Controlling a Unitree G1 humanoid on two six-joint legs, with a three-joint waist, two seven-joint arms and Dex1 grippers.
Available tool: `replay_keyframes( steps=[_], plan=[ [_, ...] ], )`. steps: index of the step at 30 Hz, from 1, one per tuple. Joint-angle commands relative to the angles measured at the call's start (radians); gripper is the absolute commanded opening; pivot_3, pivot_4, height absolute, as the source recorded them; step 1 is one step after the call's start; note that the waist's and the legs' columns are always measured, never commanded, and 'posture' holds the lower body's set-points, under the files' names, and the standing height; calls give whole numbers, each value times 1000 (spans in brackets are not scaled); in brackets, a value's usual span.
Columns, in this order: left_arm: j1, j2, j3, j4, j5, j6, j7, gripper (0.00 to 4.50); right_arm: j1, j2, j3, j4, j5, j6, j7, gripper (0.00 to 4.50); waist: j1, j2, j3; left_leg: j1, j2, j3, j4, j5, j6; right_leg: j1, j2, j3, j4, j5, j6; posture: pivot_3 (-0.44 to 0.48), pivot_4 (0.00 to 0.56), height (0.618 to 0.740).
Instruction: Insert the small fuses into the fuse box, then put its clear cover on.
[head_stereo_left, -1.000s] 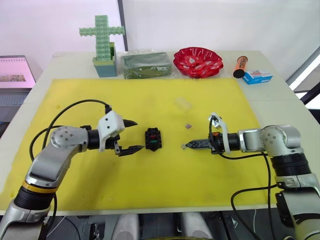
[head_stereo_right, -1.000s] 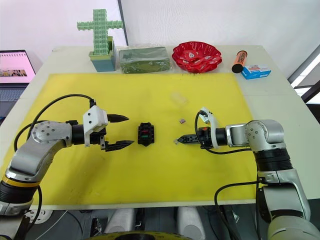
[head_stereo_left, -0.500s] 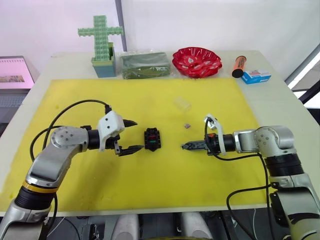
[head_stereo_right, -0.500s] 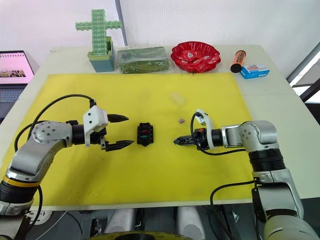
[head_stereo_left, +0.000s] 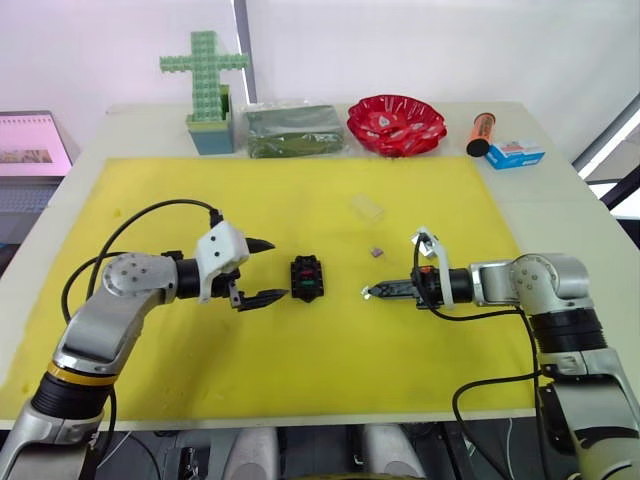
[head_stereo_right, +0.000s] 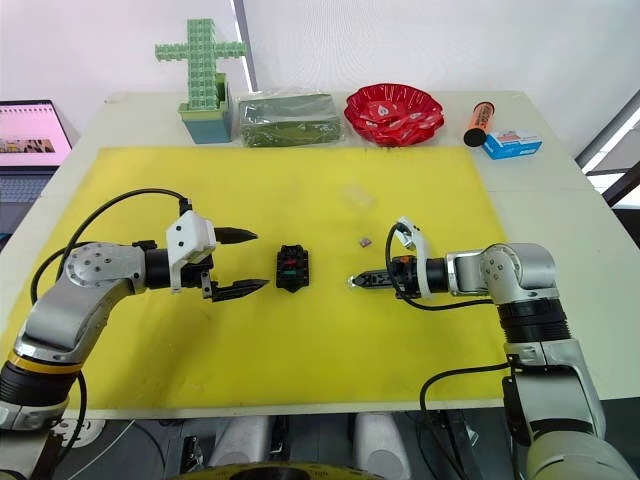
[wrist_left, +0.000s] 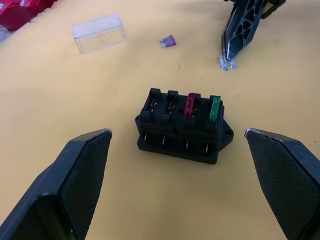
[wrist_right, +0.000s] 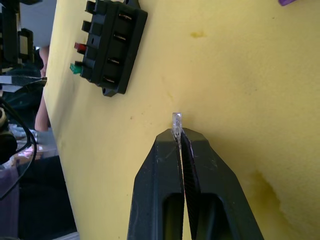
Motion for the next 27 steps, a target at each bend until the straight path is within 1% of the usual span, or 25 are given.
replay_keyframes(
  steps=[1,3,6,9,10,12,14,16,17,21,27],
  plan=[
    [0,15,23,-9,-9,-24,-15,4500,-93,-58,-3,-128,-16,-60,37,39,-1,1,1,0,0,0,0,0,0,0,0,0,0,0,0,0,150,740],
    [-11,14,11,-1,-3,-31,-23,4500,-150,-71,15,-178,-12,-77,68,39,-1,1,1,0,0,0,0,0,0,-1,0,0,0,0,0,0,150,740],
    [-34,14,4,41,3,-55,-47,4500,-268,-83,123,-282,-82,-178,118,39,-6,2,1,0,1,0,-1,0,0,-2,1,0,1,0,0,0,150,740],
    [-65,2,-11,78,12,-72,-58,4500,-327,-93,265,-355,-218,-379,195,39,-1,2,1,0,1,-1,-2,0,0,-2,2,-1,0,0,0,0,150,740],
    [-79,-2,-15,87,4,-64,-67,4500,-348,-89,320,-360,-267,-446,227,39,0,2,1,0,1,-1,-2,0,0,-2,2,-1,0,0,0,0,150,740],
    [-101,-20,-32,94,5,-51,-69,4500,-359,-96,378,-348,-329,-536,283,39,2,2,1,-1,1,0,-1,0,0,-2,1,-1,0,0,0,0,150,740],
    [-109,-22,-41,113,14,-63,-80,4500,-387,-69,473,-307,-416,-624,326,39,1,1,1,-1,0,0,0,0,0,-1,0,-1,0,0,0,0,150,740],
    [-109,-27,-44,117,11,-62,-85,4500,-404,-35,525,-258,-480,-684,342,39,-2,1,1,-1,-1,1,1,0,0,-1,-1,0,0,0,0,0,150,740],
    [-108,-29,-50,116,13,-61,-86,4500,-407,-21,532,-236,-504,-712,345,39,-3,1,1,-1,-1,1,1,0,0,-1,-1,0,0,0,0,0,150,740],
    [-104,-25,-57,125,19,-70,-105,4500,-447,48,544,-154,-542,-714,372,39,-2,1,1,-1,0,0,0,0,0,-3,1,0,2,0,0,0,150,740],
    [-108,-28,-72,134,27,-80,-121,4500,-481,88,541,-83,-591,-693,400,39,1,1,1,-1,0,0,1,0,0,-2,0,0,2,0,0,0,150,740]
  ],
)
